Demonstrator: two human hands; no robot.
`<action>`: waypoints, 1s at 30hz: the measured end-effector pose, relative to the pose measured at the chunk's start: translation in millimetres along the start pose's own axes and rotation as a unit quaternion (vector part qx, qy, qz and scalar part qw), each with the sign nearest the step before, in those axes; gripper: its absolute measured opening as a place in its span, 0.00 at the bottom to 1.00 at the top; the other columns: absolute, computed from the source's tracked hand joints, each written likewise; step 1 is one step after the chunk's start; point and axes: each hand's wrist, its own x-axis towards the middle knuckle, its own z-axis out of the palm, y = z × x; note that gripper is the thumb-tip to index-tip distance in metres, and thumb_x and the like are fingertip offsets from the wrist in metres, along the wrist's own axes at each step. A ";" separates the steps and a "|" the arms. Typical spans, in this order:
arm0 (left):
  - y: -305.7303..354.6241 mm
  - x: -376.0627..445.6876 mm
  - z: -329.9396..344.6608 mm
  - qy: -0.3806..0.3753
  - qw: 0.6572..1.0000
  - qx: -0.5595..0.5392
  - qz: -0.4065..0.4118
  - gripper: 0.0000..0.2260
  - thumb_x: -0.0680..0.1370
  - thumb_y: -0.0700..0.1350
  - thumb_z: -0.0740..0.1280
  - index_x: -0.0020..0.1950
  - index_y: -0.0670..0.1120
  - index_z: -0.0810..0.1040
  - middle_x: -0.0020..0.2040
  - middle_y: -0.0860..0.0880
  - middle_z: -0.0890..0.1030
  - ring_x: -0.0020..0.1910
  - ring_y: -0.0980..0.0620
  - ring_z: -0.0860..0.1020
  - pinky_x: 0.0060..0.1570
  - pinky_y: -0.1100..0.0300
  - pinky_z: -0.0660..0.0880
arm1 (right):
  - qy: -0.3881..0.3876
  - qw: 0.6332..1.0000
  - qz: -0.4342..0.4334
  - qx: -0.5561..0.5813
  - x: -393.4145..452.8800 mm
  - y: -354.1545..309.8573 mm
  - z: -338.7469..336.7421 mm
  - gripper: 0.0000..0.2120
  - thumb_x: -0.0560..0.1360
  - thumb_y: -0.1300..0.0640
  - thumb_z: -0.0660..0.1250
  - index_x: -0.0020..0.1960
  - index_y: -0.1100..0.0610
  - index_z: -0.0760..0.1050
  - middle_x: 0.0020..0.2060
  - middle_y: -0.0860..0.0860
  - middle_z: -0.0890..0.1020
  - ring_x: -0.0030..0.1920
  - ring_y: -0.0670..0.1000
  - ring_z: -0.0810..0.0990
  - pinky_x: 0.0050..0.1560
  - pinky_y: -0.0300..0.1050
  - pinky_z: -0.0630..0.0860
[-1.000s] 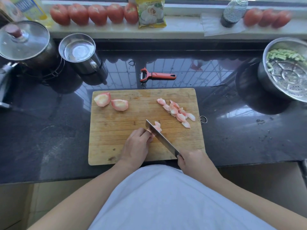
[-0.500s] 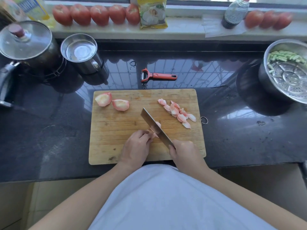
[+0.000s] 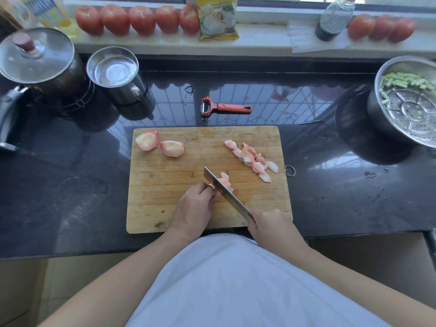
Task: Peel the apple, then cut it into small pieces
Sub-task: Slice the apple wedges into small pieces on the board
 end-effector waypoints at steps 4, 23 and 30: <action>0.4 0.2 -3.3 -0.005 1.000 -0.005 -0.001 0.07 0.79 0.37 0.72 0.55 0.44 0.85 0.45 0.48 0.81 0.42 0.44 0.79 0.39 0.50 0.78 | 0.037 0.999 -0.009 -0.001 29.2 -19.8 12.8 0.09 0.82 0.56 0.58 0.48 0.56 0.75 0.39 0.56 0.81 0.40 0.62 0.80 0.35 0.49 0.73; 2.7 -3.9 -3.2 0.007 1.000 0.009 -0.003 0.07 0.80 0.39 0.72 0.57 0.46 0.84 0.47 0.49 0.81 0.44 0.47 0.76 0.36 0.52 0.75 | 0.013 0.999 0.016 0.047 -8.7 -5.4 -4.8 0.13 0.83 0.52 0.59 0.40 0.53 0.68 0.37 0.54 0.81 0.39 0.58 0.79 0.37 0.52 0.76; 1.7 -2.9 -2.2 0.009 1.000 0.016 0.008 0.06 0.81 0.41 0.71 0.57 0.44 0.85 0.47 0.48 0.82 0.44 0.45 0.77 0.37 0.51 0.77 | -0.002 1.000 0.016 0.012 -6.1 -3.8 -1.1 0.13 0.83 0.52 0.57 0.47 0.56 0.76 0.39 0.54 0.82 0.41 0.58 0.81 0.43 0.54 0.80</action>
